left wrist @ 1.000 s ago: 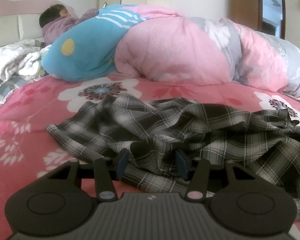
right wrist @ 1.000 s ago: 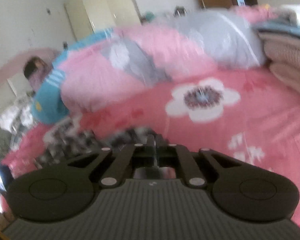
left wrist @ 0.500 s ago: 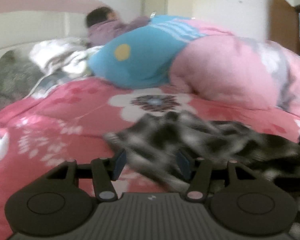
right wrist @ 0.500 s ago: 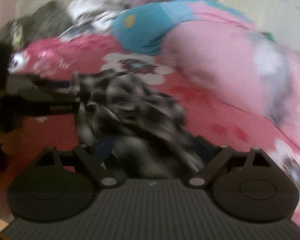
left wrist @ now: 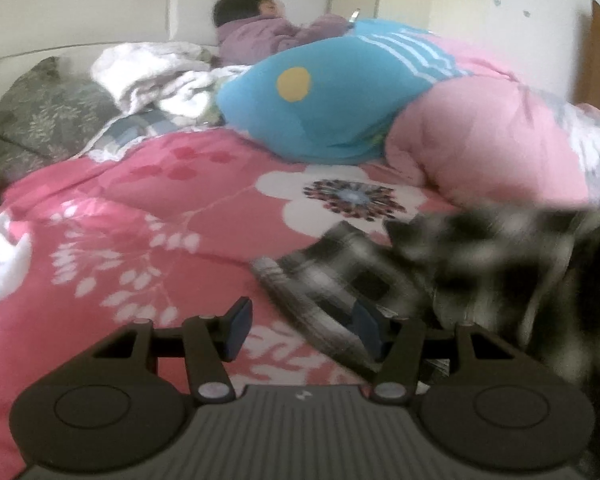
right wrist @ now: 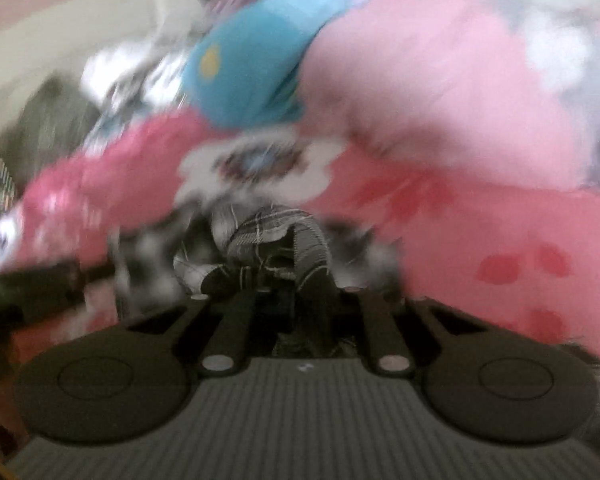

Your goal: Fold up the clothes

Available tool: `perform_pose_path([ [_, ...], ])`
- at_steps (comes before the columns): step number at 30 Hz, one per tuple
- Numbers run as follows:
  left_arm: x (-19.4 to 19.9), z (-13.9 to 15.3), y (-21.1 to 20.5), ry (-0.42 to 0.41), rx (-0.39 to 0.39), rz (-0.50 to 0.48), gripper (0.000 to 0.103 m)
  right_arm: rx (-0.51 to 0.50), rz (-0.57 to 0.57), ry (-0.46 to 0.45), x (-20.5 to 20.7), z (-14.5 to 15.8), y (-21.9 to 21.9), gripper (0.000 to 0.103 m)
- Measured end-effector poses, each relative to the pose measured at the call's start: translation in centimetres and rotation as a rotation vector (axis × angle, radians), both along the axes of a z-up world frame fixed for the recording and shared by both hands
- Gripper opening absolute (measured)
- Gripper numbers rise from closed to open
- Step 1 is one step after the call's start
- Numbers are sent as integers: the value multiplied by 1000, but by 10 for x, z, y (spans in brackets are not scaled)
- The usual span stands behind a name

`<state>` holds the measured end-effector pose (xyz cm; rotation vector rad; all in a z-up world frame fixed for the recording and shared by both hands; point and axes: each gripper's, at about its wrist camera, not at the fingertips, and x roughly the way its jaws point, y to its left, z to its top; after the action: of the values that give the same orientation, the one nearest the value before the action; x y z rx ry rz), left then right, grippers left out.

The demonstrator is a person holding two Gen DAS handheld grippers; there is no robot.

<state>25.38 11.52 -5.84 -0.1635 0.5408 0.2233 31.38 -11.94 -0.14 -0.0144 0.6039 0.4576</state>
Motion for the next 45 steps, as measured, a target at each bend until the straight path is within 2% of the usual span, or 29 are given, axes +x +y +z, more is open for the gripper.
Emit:
perform_pose_path([
  [4,-1,-1,-15,-7,16,-40,57,138,-146,-90,-20,41,-64,8],
  [6,-1,-1,-23,-9,20,-57,57,171,-214,-145,-39,58,-97,8],
  [12,-1,-3,-43,-4,27,-106,57,200,-463,-320,-119,103,-205,8],
  [16,0,-5,-54,2,37,-130,57,226,-648,-385,-177,118,-278,8],
  [19,1,-6,-60,4,49,-142,57,246,-775,-372,-210,110,-323,8],
  [22,2,-8,-63,9,56,-146,57,252,-881,-315,-231,89,-358,8],
  [24,3,-9,-63,13,54,-144,57,262,-939,-252,-240,66,-375,8],
  [27,3,-10,-62,19,51,-143,57,310,-1000,-98,-249,24,-396,13],
  [29,2,-9,-63,20,46,-148,57,330,-994,59,-244,0,-398,16],
  [31,1,-8,-63,18,41,-156,57,324,-973,182,-244,-15,-396,29],
  [33,-1,-7,-64,15,40,-170,59,265,-946,217,-249,-18,-384,50],
  [36,-2,-6,-67,14,41,-194,60,88,-890,161,-260,-1,-353,67],
  [39,-4,-4,-71,11,32,-218,60,-110,-805,31,-264,28,-311,78],
  [41,-5,-4,-74,9,24,-238,60,-155,-686,-56,-254,44,-284,83],
  [43,-6,-4,-79,14,16,-259,60,-179,-530,-95,-231,48,-250,86],
  [45,-8,-5,-84,23,1,-282,60,-209,-365,-120,-202,49,-213,93],
])
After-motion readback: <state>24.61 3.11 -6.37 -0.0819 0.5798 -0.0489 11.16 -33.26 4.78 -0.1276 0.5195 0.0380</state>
